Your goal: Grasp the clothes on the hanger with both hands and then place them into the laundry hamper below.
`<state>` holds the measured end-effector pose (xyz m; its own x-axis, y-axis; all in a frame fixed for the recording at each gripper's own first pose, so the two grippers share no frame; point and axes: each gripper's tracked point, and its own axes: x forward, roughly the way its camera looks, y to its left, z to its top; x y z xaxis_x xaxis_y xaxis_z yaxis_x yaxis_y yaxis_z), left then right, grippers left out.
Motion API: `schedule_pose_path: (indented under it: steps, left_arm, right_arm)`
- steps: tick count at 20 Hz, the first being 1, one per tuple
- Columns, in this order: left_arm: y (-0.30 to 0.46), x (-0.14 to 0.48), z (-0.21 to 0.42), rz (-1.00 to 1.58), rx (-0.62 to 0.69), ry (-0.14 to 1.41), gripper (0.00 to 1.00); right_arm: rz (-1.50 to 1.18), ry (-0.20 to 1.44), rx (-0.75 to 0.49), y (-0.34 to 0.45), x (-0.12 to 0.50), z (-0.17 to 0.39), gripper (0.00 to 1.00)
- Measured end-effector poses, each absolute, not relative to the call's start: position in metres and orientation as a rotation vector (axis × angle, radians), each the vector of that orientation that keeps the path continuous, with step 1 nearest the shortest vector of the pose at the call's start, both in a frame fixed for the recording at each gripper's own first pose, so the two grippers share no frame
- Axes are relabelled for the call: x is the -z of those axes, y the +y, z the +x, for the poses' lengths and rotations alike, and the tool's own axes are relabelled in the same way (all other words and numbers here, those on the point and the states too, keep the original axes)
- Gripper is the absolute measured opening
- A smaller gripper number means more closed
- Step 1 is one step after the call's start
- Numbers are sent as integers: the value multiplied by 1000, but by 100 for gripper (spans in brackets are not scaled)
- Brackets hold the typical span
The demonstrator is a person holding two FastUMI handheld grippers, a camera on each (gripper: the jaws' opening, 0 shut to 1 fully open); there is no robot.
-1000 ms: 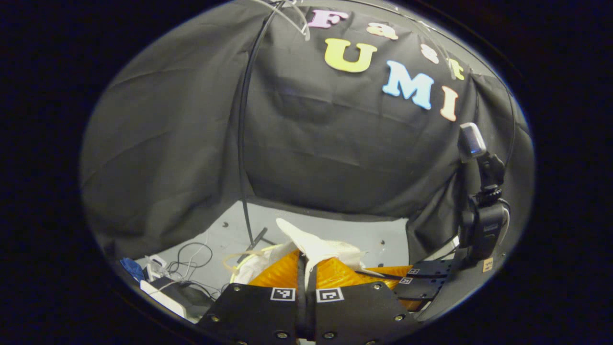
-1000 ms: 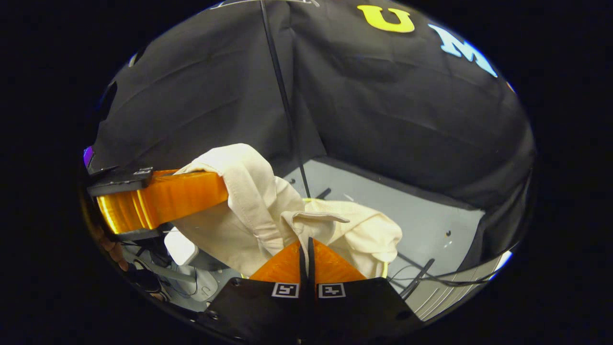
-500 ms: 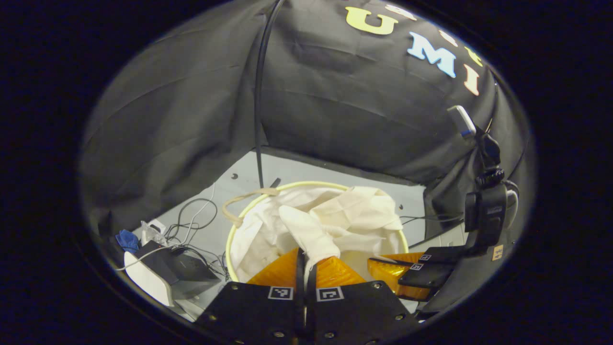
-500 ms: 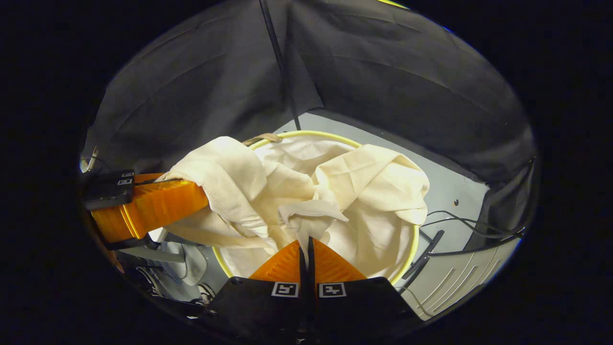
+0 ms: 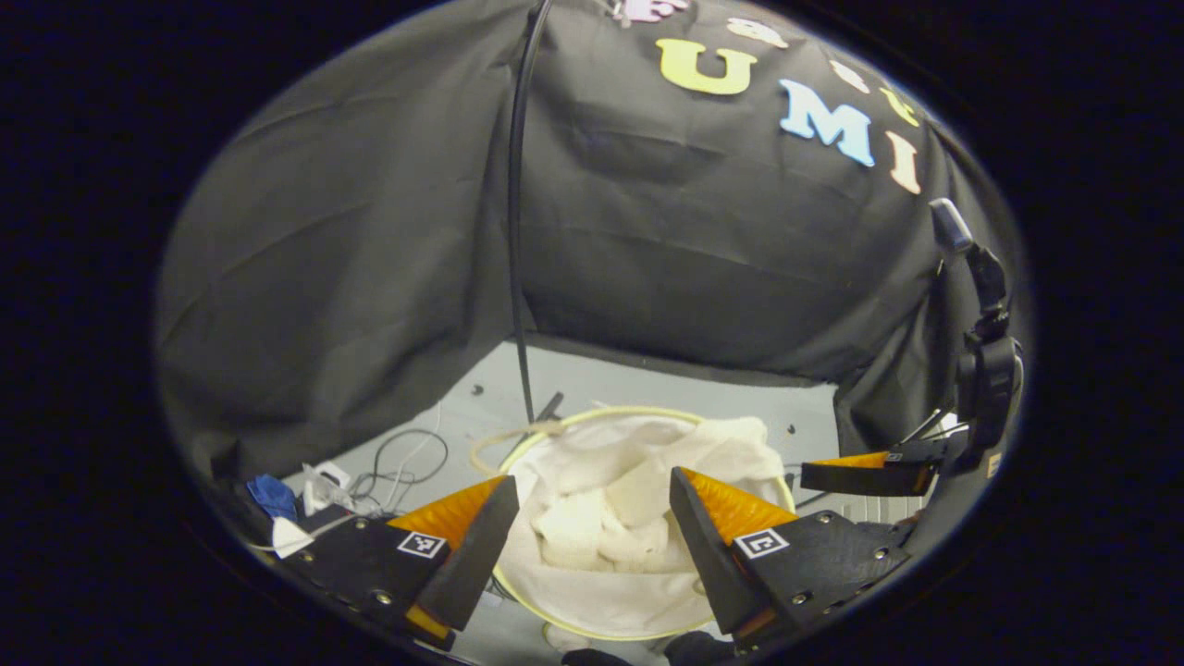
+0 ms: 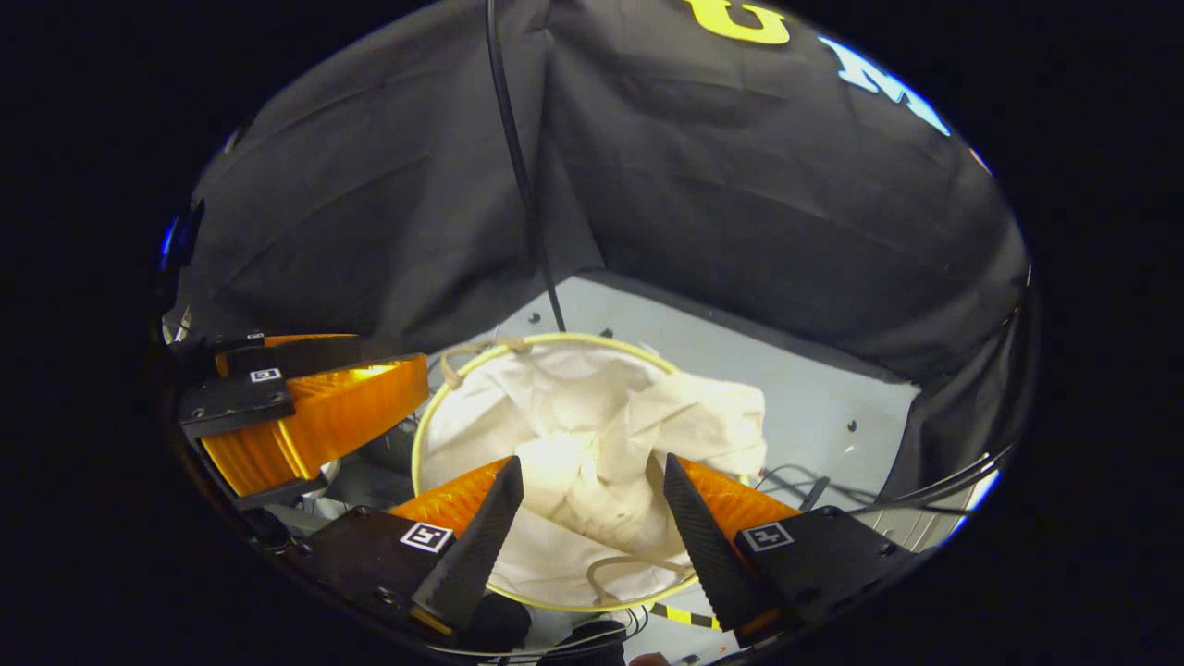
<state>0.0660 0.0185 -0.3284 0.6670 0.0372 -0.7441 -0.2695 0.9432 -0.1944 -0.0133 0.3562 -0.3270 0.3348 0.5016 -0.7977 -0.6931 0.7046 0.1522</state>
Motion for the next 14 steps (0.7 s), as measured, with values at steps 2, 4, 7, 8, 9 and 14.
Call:
schedule_pose_path:
  steps: [2,4,7,8,9,14]
  left_arm:
    - [24,281,83,-271,-161,738,97]
    - [34,237,94,-250,-153,657,96]
    - [41,164,104,-239,-138,556,96]
    - [42,141,105,-232,-132,521,96]
    - [46,116,107,-221,-130,483,96]
    - [57,16,97,-163,-93,336,95]
  right_arm:
    - [-192,860,-773,354,277,0,97]
    - [-159,763,-750,346,230,17,97]
    - [-114,628,-695,331,154,34,97]
    - [-100,584,-670,324,128,40,97]
    - [-82,540,-646,317,102,46,97]
    - [-28,380,-536,272,17,59,93]
